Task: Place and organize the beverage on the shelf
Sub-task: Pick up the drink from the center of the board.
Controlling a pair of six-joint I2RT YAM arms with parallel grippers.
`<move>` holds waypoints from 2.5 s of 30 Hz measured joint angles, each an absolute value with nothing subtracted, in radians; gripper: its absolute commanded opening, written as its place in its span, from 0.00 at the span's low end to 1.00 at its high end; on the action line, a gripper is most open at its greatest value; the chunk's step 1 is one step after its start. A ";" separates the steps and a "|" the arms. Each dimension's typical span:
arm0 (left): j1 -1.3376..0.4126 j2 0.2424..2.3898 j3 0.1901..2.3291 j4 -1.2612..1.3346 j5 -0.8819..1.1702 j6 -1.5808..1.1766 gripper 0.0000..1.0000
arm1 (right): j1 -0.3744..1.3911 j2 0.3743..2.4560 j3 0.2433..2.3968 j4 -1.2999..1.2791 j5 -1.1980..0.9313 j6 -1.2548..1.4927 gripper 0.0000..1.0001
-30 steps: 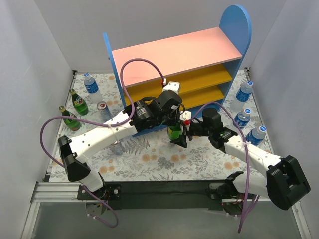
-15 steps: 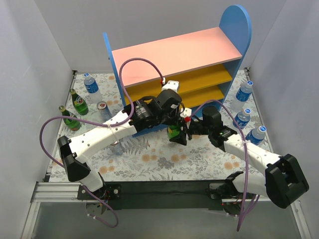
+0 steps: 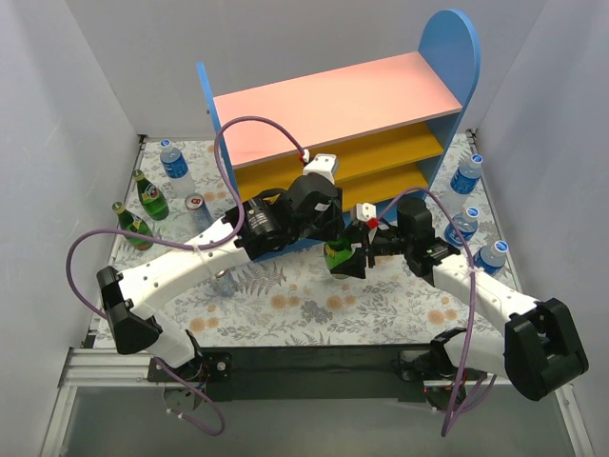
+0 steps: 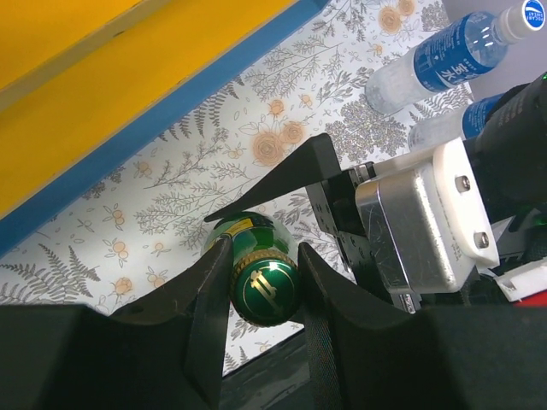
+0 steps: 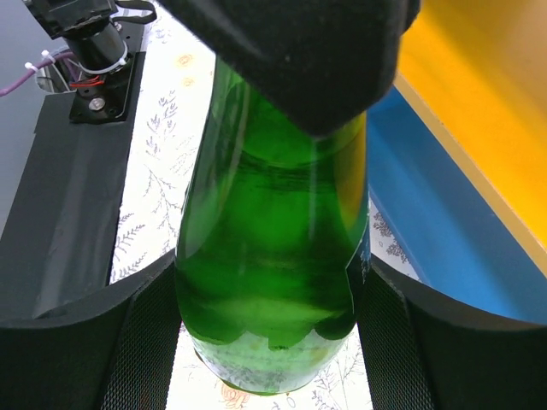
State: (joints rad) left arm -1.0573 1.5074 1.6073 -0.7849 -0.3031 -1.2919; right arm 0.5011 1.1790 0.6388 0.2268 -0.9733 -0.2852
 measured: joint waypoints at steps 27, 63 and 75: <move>-1.046 1.531 1.596 -0.710 -0.248 -1.313 0.00 | 0.510 1.207 0.645 0.258 -0.982 -0.261 0.92; -1.051 1.536 1.641 -0.760 -0.279 -1.269 0.00 | 0.504 1.224 0.681 0.220 -0.969 -0.347 0.01; -1.051 1.537 1.641 -0.762 -0.273 -1.269 0.14 | 0.501 1.226 0.683 0.211 -0.983 -0.353 0.01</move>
State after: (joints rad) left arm -1.0512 1.5368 1.6413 -0.7620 -0.2733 -1.2694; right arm 0.5014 1.2259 0.6830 0.2108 -0.9833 -0.3527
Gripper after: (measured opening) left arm 0.321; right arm 0.752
